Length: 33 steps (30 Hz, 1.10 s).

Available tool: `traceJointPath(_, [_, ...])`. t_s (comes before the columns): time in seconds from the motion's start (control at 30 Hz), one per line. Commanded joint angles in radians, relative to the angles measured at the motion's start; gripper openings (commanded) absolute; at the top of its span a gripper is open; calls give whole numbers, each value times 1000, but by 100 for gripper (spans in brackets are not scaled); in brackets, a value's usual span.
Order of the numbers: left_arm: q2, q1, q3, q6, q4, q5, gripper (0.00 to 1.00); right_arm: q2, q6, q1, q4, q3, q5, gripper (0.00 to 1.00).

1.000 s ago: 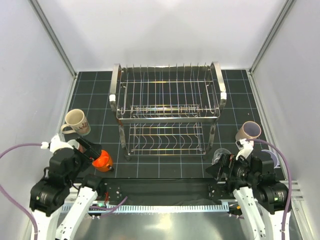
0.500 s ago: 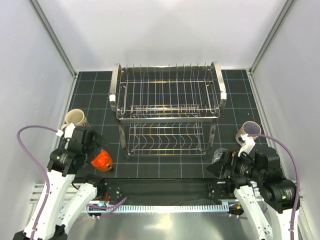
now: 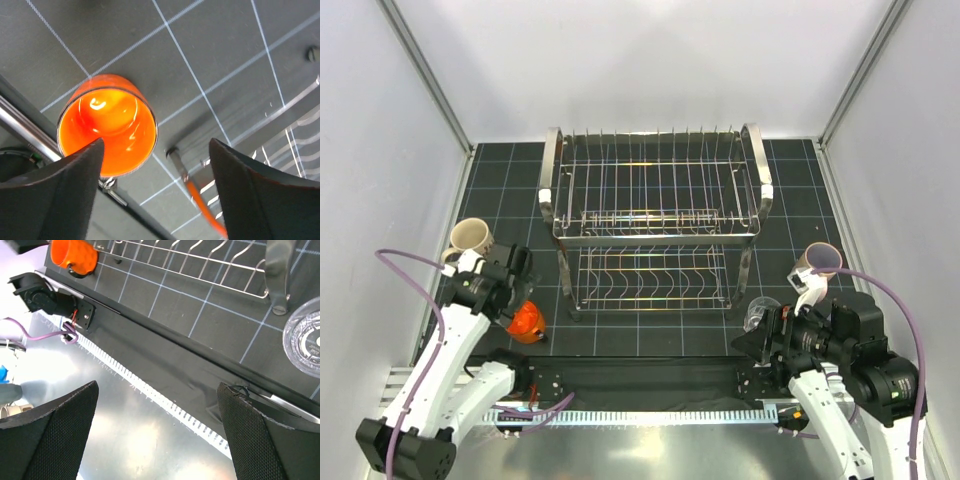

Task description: Load the cups into the dish rack

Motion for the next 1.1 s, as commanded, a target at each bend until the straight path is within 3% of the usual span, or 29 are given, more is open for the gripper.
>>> traceJointPath(0.0, [51,40,-25,-45,85,-36,80,32,-20,14,18,61,-17,100])
traceJointPath(0.1, [97,80,-42,-72,91,-4,68,28,-22,22,21,63,-4,100])
traceJointPath(0.47, [164,128,-157,-62,209,89,64,26,-25,25,22,46,4,100])
traceJointPath(0.73, [129,136,-177,-52,200,83,33,23,-36,42,28,5,21,100])
traceJointPath(0.9, [56,136,-162,-49,159,53,0,31,-22,54,70,-47,-47,94])
traceJointPath(1.07, [-26,137,-105,-30,100,36,0,80,-44,91,58,3,-10,94])
